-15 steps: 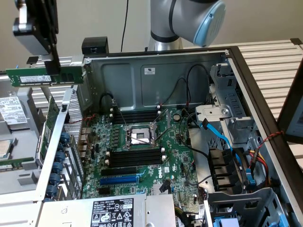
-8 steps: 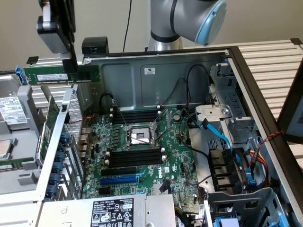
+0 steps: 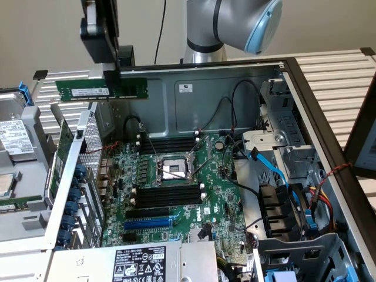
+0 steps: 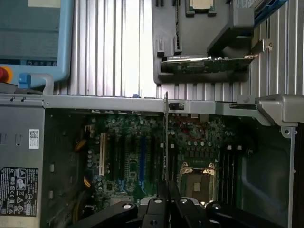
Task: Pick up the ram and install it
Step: 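Pick up the ram and move it above insertion slot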
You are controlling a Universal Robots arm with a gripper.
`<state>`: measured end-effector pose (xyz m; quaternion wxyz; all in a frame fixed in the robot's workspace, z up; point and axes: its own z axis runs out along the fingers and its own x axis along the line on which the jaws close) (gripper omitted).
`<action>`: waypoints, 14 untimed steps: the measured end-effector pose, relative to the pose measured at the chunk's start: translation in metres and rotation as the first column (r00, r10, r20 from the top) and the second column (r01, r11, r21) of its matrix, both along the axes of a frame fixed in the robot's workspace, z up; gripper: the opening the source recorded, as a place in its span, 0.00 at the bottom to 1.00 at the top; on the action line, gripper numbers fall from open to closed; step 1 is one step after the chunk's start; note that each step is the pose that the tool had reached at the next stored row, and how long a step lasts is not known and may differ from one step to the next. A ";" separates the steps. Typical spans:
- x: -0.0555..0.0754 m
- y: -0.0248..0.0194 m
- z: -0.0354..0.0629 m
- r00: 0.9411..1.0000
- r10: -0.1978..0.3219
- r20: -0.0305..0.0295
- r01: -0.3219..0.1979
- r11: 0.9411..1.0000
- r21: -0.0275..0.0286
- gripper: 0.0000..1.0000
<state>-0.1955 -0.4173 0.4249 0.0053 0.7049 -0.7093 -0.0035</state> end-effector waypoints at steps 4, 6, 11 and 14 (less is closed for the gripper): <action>0.009 0.0140 -0.0036 1.000 0.000 0.001 0.000 1.000 0.000 0.12; 0.013 0.0220 -0.0049 1.000 0.000 0.002 0.000 1.000 0.000 0.12; 0.034 0.0271 -0.0086 1.000 0.000 0.010 0.000 1.000 -0.004 0.12; 0.046 0.0274 -0.0108 1.000 0.000 0.016 0.000 1.000 -0.010 0.12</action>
